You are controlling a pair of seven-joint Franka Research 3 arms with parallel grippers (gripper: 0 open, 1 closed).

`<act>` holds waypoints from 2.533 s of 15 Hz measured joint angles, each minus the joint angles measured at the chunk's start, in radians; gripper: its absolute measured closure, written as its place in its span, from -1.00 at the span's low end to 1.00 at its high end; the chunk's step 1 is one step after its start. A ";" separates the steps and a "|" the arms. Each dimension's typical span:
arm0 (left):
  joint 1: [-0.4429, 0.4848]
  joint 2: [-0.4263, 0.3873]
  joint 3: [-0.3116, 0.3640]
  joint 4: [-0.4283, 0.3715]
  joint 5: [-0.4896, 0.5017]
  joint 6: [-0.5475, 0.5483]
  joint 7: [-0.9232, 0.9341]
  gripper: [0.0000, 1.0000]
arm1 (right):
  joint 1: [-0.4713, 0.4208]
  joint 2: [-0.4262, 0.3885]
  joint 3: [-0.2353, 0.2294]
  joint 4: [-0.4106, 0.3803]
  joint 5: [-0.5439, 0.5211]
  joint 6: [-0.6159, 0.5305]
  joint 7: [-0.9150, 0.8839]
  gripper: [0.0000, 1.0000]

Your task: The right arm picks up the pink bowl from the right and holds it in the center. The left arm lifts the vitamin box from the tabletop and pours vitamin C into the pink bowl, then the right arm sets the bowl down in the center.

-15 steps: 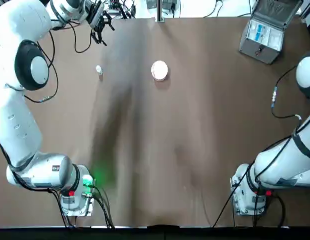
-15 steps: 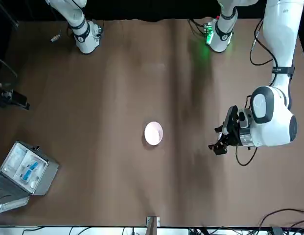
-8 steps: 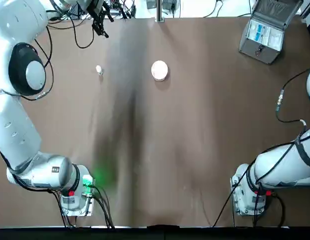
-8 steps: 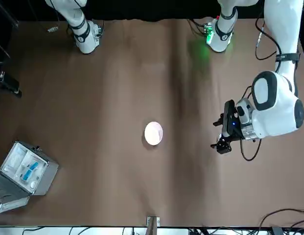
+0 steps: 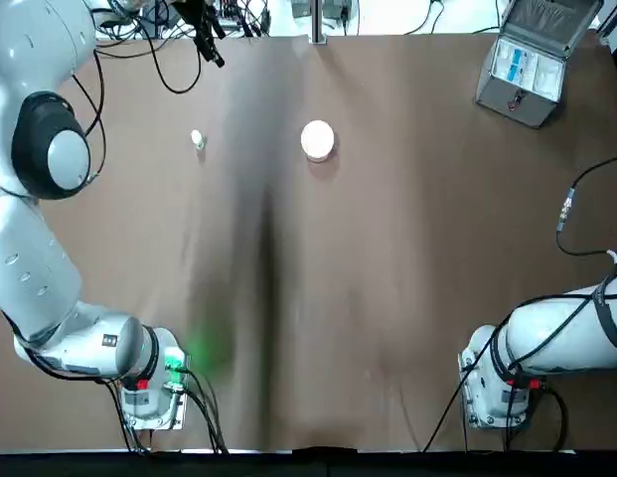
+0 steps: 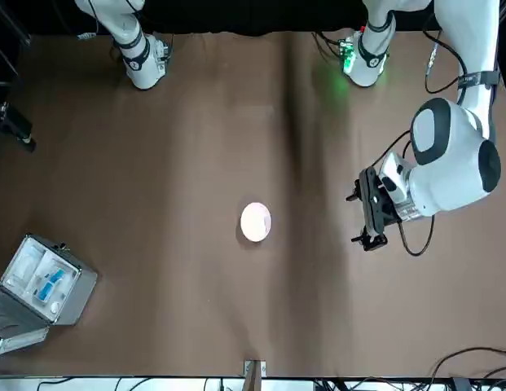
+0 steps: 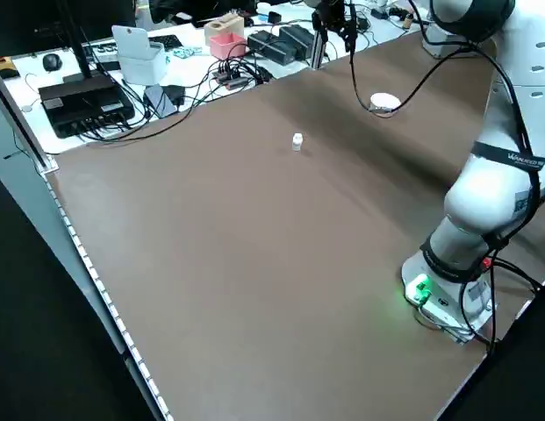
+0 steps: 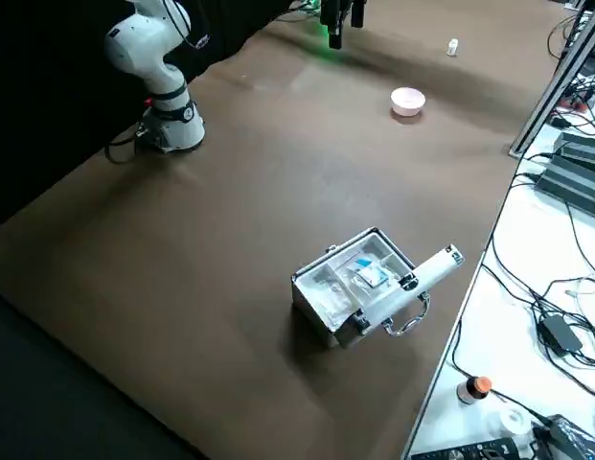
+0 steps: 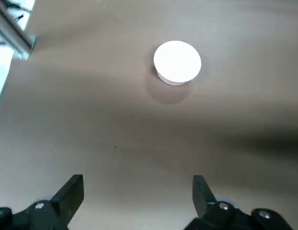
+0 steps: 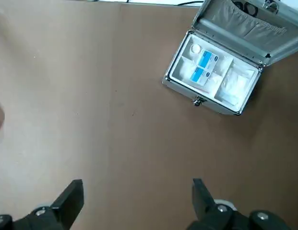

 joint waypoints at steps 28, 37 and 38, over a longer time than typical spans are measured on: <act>0.001 -0.113 0.012 0.029 0.446 -0.124 -1.328 -1.00 | -0.016 -0.006 -0.017 -0.041 0.062 -0.032 0.006 -0.98; 0.002 -0.175 0.012 0.136 0.500 -0.268 -1.367 -1.00 | -0.016 -0.008 -0.016 -0.041 0.061 -0.045 0.006 -0.97; 0.006 -0.189 0.012 0.137 0.500 -0.280 -1.368 -1.00 | -0.016 -0.009 -0.016 -0.041 0.061 -0.046 0.006 -0.97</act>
